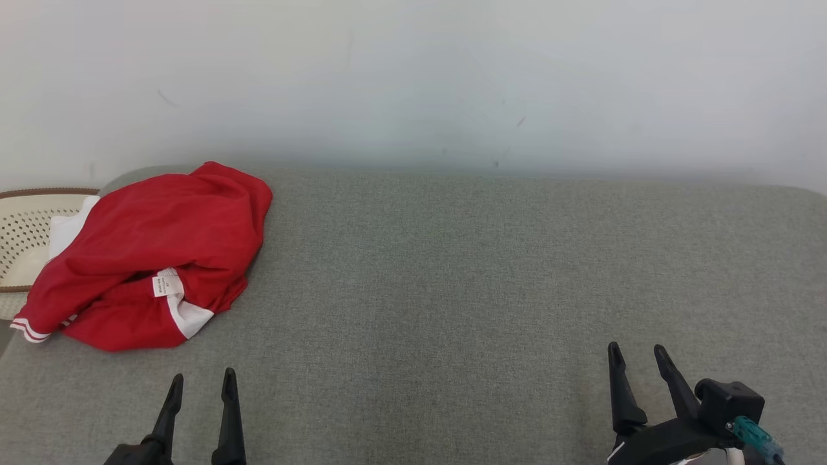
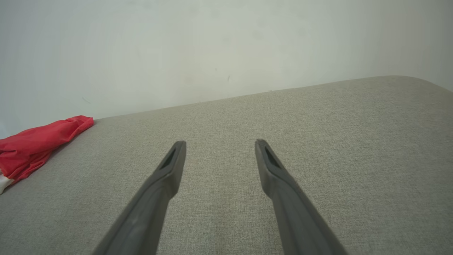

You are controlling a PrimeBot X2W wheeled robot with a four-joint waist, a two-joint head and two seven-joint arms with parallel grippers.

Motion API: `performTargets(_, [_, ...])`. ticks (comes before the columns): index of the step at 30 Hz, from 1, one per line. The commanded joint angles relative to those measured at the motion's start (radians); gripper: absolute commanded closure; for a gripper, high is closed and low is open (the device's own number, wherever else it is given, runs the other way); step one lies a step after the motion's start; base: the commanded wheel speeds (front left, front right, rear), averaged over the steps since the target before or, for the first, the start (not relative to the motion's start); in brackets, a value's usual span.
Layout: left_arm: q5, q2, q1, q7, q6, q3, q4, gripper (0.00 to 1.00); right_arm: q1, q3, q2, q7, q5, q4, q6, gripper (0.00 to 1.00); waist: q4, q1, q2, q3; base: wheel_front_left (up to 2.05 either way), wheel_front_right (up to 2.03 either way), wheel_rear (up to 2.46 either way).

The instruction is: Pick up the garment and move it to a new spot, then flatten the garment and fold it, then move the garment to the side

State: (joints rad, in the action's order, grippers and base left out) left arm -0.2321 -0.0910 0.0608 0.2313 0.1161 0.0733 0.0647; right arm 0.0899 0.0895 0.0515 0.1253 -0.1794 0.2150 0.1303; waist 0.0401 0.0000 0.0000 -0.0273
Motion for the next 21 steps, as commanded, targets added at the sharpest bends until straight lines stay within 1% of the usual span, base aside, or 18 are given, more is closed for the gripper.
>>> performTargets(1, [0.028, -0.009, -0.011, 0.009, 0.003, -0.003, -0.008, 0.00, -0.009, 0.008, 0.000, 0.011, 0.020, -0.007, 0.001, 0.00, 0.000, 0.0000, 0.0000, -0.001, 0.00, 0.00, 0.00])
performTargets(16, [0.139, -0.017, -0.021, 0.025, 0.015, -0.002, -0.034, 0.00, -0.057, 0.028, -0.001, 0.042, 0.123, -0.035, 0.001, 0.00, 0.001, 0.0000, 0.0000, -0.006, 0.00, 0.00, 0.00])
performTargets(21, [0.150, -0.012, -0.027, 0.031, -0.006, -0.002, -0.026, 0.00, -0.061, 0.046, -0.002, 0.057, 0.140, -0.044, 0.001, 0.00, -0.002, 0.0000, 0.0000, -0.007, 0.00, 0.00, 0.00])
